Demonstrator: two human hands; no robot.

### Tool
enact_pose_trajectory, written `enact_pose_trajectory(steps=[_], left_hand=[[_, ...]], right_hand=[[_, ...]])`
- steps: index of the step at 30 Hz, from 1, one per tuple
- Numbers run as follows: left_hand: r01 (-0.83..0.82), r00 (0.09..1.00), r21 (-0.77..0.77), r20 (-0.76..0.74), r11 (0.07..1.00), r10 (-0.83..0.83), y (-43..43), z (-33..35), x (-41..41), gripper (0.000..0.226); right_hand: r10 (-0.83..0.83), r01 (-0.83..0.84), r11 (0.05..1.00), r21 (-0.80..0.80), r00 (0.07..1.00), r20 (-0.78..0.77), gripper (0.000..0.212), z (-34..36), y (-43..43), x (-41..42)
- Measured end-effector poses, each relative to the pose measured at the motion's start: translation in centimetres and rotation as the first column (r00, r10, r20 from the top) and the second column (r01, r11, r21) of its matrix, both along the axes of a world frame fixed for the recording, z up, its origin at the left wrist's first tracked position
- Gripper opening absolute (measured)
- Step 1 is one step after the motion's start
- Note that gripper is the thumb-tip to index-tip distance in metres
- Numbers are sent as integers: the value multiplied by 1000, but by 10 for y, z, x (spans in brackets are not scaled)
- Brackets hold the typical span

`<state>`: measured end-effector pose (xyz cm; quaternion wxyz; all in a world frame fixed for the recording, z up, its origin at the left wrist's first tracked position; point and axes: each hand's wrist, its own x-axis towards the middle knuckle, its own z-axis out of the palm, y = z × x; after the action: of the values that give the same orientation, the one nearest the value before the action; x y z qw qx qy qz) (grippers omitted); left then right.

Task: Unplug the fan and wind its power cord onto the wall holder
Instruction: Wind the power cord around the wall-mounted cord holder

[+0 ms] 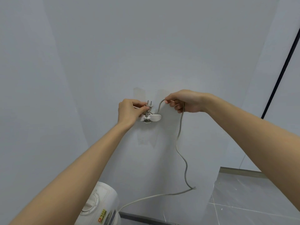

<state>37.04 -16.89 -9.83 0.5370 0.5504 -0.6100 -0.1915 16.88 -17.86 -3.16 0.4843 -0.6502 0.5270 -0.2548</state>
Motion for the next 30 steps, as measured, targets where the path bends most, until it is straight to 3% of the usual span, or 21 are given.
enact_pose_trajectory(steps=[3,6,8,13,17,22,30], left_hand=[[17,1000,-3,-18,1000,-17,0,1,0,18],[26,999,13,-33,1000,-26,1,1,0,17],[35,999,19,-33,999,-34,1,1,1,18],[35,999,24,17,999,-36,0,5,3,15],[-9,969,68,248,998,-9,-3,29,-2,37],[-95,827,82,561,992,33,-11,58,-15,57],[-102,783,42,620,994,54,-16,59,-21,53]], right_hand=[[-112,106,990,-96,991,-70,32,0,3,4],[-196,210,969,-130,974,114,35,3,1,11],[-170,196,976,-91,957,236,30,10,1,13],[-161,195,973,-123,956,247,28,14,1,15],[-151,185,966,-182,972,182,30,18,5,18],[-120,141,955,-260,988,94,29,22,12,21],[-106,130,948,-290,989,99,30,17,14,16]])
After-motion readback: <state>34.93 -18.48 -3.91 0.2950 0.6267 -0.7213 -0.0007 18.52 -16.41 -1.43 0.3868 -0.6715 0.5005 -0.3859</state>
